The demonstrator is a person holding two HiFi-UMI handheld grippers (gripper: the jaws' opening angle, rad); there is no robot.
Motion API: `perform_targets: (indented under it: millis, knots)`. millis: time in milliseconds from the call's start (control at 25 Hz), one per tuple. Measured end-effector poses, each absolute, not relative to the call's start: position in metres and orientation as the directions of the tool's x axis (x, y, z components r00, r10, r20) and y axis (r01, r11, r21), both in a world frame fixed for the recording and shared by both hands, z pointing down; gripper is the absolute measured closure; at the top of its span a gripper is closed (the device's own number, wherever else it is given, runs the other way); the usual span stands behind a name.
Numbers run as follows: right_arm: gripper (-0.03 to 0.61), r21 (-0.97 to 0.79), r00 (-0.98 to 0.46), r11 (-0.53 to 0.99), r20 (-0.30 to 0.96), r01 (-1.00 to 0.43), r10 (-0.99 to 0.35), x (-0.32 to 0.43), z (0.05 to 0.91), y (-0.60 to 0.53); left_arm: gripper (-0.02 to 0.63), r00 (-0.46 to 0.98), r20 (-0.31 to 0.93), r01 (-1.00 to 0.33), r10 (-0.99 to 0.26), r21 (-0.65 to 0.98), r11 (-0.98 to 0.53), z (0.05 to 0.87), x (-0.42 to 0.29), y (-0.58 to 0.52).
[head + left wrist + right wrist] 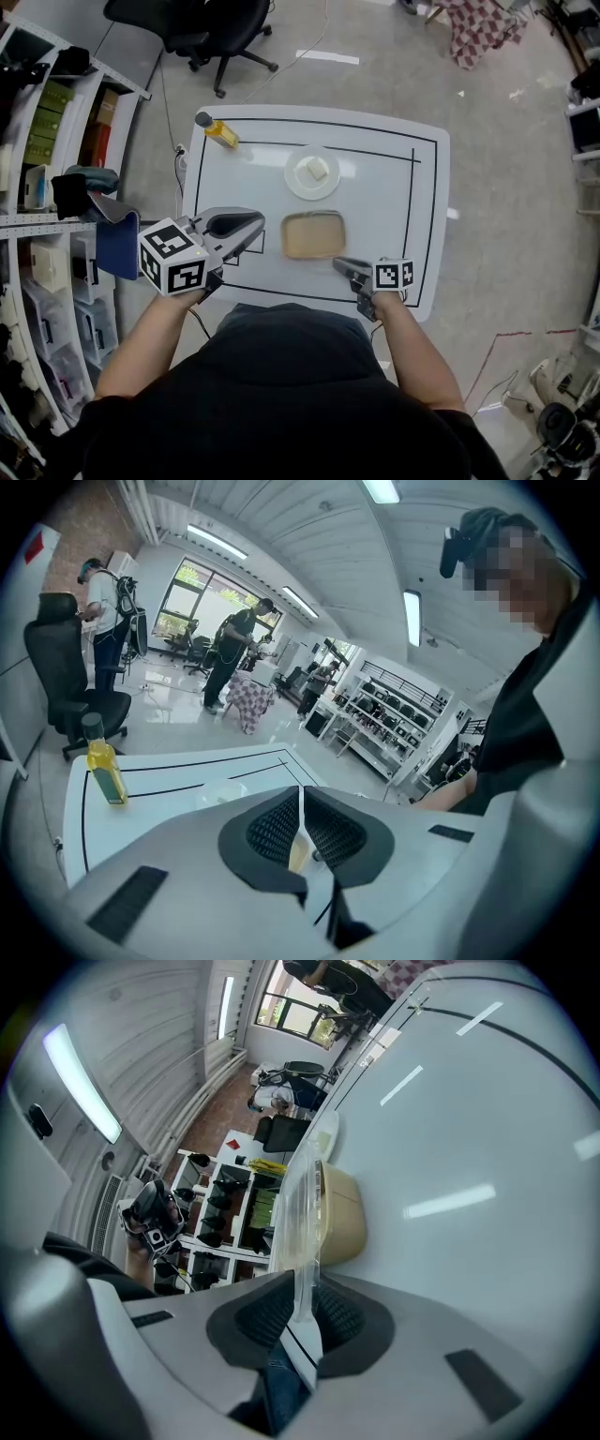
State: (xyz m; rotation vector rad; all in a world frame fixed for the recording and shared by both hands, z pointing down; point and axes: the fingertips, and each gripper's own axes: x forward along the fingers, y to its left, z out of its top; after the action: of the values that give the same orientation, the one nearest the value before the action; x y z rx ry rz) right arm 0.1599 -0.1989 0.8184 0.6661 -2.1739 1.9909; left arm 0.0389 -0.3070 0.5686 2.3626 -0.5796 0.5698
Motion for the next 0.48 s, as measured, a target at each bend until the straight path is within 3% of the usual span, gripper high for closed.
perform_targets:
  millis: [480]
  knots:
    - [0.522,-0.921,-0.893,0.052,0.36,-0.387,-0.27,0.147,0.804,-0.19,0.583,0.818,0.517,-0.52,-0.252,0.477,-0.708,0.563,0.024,-0.291]
